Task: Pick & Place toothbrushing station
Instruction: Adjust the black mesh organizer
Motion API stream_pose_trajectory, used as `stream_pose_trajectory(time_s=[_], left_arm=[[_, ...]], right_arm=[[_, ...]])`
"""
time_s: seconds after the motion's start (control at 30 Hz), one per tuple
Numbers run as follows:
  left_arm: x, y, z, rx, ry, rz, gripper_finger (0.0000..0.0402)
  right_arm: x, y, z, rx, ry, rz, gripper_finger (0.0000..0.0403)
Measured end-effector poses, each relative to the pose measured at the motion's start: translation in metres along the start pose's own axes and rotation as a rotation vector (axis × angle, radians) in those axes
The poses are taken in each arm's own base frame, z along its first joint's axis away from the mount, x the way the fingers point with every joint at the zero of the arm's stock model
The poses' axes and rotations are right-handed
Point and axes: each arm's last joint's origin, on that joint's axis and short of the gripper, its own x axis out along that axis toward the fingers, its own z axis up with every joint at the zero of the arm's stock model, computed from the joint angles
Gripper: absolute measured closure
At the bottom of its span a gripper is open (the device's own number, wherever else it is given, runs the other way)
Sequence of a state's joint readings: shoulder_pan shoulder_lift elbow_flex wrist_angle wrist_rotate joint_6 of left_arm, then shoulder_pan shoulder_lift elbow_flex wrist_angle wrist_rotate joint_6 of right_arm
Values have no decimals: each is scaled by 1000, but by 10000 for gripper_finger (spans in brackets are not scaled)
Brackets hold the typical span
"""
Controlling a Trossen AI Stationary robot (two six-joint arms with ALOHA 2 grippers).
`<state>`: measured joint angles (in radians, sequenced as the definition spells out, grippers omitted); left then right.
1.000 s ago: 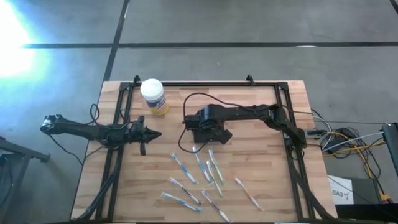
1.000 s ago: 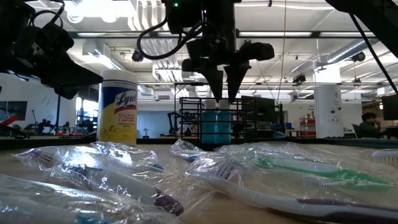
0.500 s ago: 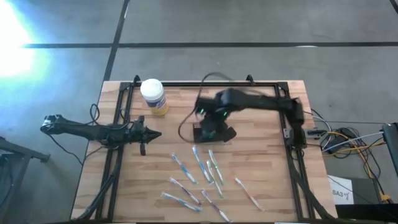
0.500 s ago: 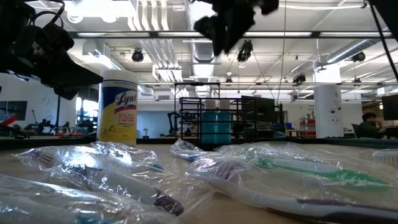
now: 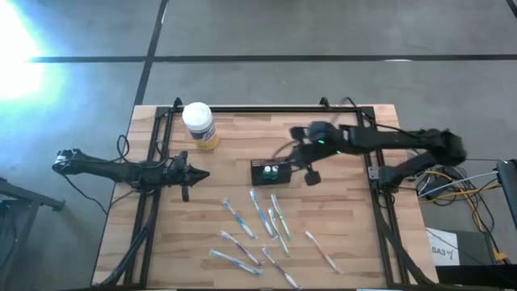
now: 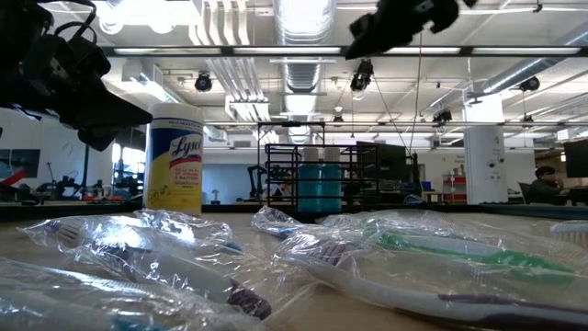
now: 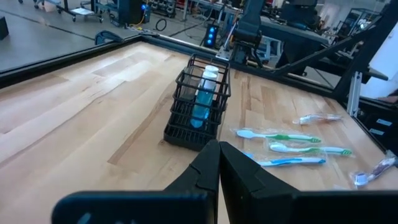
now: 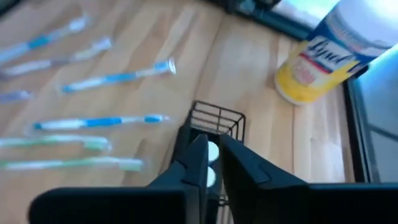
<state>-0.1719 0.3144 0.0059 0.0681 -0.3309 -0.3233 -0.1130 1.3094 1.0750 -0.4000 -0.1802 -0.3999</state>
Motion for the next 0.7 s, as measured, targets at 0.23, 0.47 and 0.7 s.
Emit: stream_pose_trajectory(time_s=[0.23, 0.47, 0.7], left_arm=[[0, -1, 4, -58, -35, -13, 388], [0, -2, 5, -71, -45, -16, 388], [4, -3, 3, -116, -21, -26, 389]], right_arm=[[-24, 30, -52, 90, -224, -91, 394], [-31, 50, -105, 183, -271, -177, 394], [-31, 60, -141, 266, -213, -316, 394]])
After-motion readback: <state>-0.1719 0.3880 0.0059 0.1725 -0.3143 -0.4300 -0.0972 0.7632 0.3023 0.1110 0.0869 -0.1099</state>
